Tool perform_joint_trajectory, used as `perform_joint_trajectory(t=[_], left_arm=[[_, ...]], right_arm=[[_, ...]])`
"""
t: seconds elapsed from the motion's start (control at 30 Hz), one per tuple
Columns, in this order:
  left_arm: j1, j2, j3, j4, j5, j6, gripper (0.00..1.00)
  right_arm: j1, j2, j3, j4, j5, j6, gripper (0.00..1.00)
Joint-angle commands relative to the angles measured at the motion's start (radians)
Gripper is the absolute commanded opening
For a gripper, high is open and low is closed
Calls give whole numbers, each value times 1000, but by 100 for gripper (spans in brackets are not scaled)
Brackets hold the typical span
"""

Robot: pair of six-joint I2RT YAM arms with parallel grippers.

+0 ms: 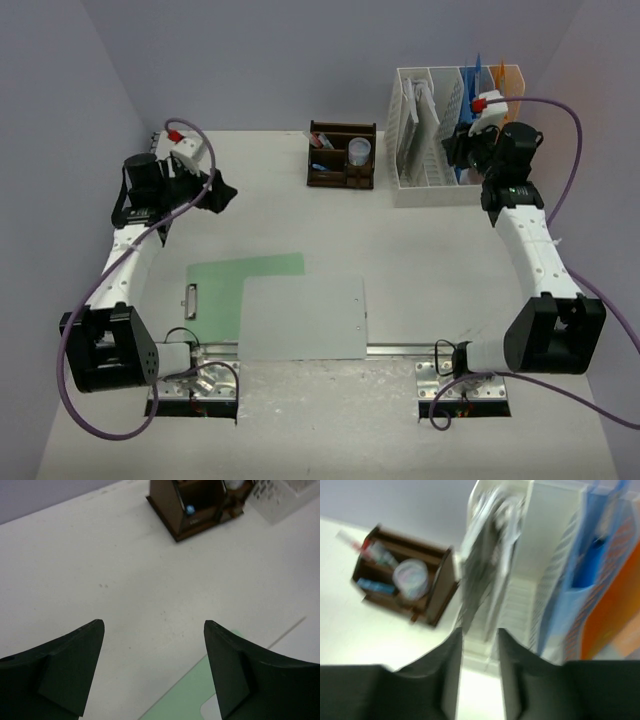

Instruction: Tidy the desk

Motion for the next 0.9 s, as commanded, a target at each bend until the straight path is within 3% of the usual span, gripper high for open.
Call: perform_joint_trajectory(t=[0.0, 0.13, 0.37, 0.57, 0.87], left_arm=[[-161, 25, 11, -336, 50, 400, 76], [-252, 86, 8, -528, 84, 592, 74], [-289, 26, -83, -422, 24, 606, 82], [-289, 18, -108, -423, 27, 627, 83], [-332, 48, -159, -473, -81, 725, 80]], right_arm=[[105, -56, -33, -360, -176, 46, 42], [191, -78, -132, -443, -262, 73, 47], [298, -36, -353, -495, -415, 306, 33], [344, 35, -549, -309, -510, 464, 30], [344, 223, -574, -71, -541, 543, 37]])
